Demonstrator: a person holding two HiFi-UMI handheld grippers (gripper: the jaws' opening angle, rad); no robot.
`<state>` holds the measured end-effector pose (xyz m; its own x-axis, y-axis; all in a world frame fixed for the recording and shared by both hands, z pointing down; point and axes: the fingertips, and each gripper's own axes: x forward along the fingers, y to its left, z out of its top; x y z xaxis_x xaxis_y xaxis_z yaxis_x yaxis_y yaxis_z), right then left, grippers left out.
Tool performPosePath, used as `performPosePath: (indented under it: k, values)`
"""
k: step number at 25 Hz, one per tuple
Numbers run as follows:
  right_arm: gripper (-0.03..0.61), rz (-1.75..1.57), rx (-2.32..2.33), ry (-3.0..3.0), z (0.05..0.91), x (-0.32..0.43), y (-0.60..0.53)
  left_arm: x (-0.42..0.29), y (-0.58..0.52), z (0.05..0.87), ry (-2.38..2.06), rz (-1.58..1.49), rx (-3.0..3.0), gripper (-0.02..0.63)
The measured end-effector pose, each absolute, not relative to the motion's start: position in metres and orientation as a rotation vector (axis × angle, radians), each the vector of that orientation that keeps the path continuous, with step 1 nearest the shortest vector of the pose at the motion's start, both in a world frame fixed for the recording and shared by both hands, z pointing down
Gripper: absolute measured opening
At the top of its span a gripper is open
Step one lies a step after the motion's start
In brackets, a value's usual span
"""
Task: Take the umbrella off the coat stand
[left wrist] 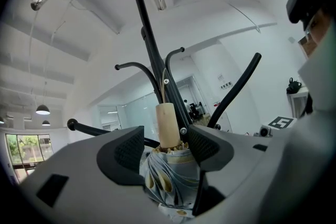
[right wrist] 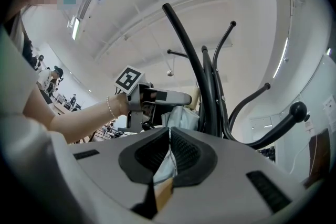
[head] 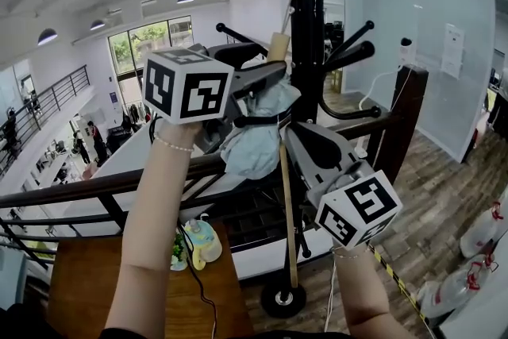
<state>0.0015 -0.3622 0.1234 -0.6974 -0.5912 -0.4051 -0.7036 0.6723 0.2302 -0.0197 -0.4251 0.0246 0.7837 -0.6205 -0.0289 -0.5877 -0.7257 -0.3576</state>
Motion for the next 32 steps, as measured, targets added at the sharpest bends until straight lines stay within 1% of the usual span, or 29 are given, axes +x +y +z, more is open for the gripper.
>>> performPosePath:
  k: [14, 24, 27, 32]
  values:
    - [0.032, 0.567, -1.037, 2.573, 0.116, 0.001, -0.364, -0.006, -0.434, 0.028, 0.808, -0.271, -2.694, 0.250]
    - [0.032, 0.553, -1.045, 2.563, 0.119, 0.005, -0.364, 0.001, -0.436, 0.031, 0.772, -0.300, -2.689, 0.249]
    - [0.032, 0.549, -1.045, 2.563, 0.120, 0.005, -0.364, 0.003, -0.434, 0.033, 0.728, -0.302, -2.712, 0.213]
    - [0.032, 0.547, -1.042, 2.564, 0.121, 0.005, -0.364, 0.004, -0.432, 0.033, 0.680, -0.275, -2.756, 0.197]
